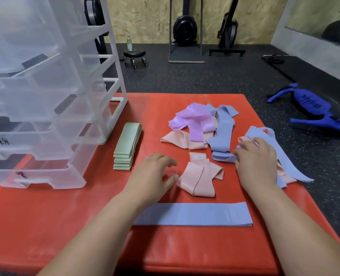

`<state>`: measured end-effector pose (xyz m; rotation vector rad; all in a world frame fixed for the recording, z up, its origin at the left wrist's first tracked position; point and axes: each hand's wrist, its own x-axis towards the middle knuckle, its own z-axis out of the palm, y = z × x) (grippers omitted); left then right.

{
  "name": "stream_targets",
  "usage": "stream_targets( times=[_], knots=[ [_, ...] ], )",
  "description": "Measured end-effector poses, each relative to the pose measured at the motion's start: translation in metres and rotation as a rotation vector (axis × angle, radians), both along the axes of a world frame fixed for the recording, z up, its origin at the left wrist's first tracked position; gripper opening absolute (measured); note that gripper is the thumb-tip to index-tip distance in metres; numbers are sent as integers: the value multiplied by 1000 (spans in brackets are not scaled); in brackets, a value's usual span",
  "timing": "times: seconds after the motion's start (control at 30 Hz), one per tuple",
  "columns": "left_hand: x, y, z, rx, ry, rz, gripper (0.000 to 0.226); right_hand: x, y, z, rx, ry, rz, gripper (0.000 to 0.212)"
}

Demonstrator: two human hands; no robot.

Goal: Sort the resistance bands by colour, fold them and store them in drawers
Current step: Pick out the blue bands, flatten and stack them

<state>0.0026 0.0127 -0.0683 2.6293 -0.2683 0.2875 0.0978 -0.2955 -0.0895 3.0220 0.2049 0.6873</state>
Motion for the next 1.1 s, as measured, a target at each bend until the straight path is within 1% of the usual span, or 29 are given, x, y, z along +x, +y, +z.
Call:
stream_targets(
  times=[0.07,0.13,0.23,0.3,0.33,0.4,0.47,0.5,0.53,0.6,0.63,0.7,0.77,0.87,1.0,1.1],
  knots=[
    [2,0,0,-11,8,5,32,1,2,5,12,-16,-4,11],
    [5,0,-1,-18,5,11,31,0,10,16,75,-20,47,8],
    [9,-2,0,-80,-11,26,25,-4,26,38,322,2,206,9],
    [9,-7,5,-179,-27,48,20,-12,38,50,521,14,315,12],
    [8,-11,9,-258,-24,71,18,-17,44,55,598,10,373,14],
    [5,-21,19,-465,18,116,11,-29,57,62,675,-11,478,19],
    [4,-30,28,-747,114,127,14,-39,68,60,636,-20,532,14],
    [2,-34,31,-882,175,134,20,-43,71,57,587,-17,540,11],
    [-1,-36,35,-1002,245,139,28,-47,74,52,533,-15,540,13],
    [-6,-38,38,-1179,364,140,43,-53,78,45,449,-47,560,16],
    [-8,-38,38,-1242,392,134,44,-55,79,43,424,-80,584,15],
    [-10,-34,37,-1340,373,118,35,-58,82,43,398,-130,641,11],
    [-9,-29,36,-1401,353,110,25,-58,83,42,382,-138,680,11],
    [-9,-25,38,-1484,397,97,25,-58,83,39,378,-91,683,19],
    [-5,-23,38,-1612,441,127,31,-54,85,33,401,-19,687,22],
    [-4,-24,38,-1573,425,156,26,-51,86,32,383,9,708,28]
  ],
)
